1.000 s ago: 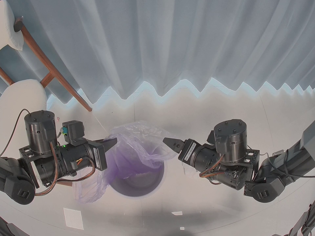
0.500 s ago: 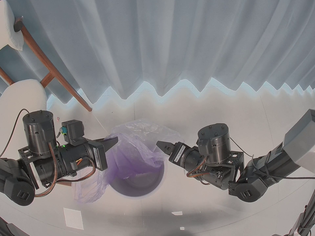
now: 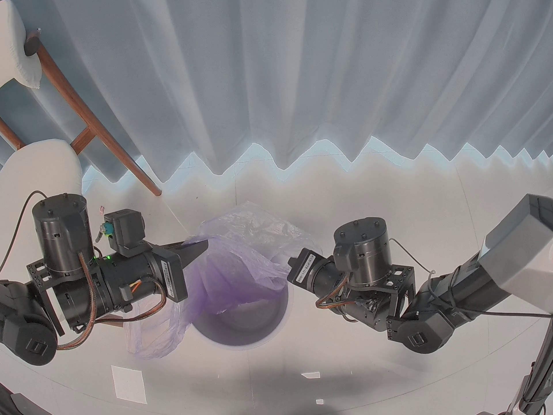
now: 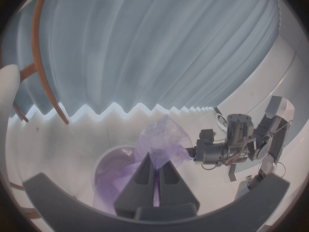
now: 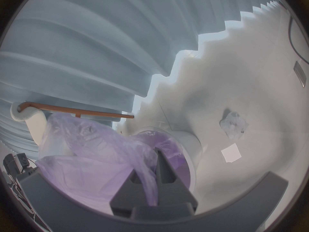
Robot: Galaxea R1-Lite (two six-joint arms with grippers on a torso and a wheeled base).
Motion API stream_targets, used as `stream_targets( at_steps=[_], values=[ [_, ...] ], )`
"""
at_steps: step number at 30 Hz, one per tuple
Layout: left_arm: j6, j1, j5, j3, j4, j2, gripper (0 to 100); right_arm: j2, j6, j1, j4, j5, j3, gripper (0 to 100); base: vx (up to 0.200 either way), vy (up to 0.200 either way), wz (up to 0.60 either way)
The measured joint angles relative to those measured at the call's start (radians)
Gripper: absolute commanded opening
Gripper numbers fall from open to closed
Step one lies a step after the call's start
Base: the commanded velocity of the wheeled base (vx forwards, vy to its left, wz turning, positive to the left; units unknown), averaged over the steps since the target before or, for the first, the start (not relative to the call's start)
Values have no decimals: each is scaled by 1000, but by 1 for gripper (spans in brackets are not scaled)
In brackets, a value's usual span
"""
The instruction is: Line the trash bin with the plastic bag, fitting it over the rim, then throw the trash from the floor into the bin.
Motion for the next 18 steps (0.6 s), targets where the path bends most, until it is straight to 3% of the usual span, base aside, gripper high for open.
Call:
stream_targets(
  at_steps=[6, 7, 13, 18],
  values=[
    [13, -26, 0, 32, 0, -10, 0, -34, -153, -27, -2, 8, -4, 0, 0, 0, 0],
    [21, -30, 0, 39, 0, -11, 100, -38, -179, -40, -4, 17, -2, 0, 0, 0, 0],
    [41, -38, -7, 67, -14, -24, 100, -64, -312, -111, -1, 99, 1, 0, 0, 0, 0],
    [-54, -29, -5, 100, -23, -80, 100, -88, -347, -148, -2, 128, 26, 0, 0, 0, 0]
  ],
)
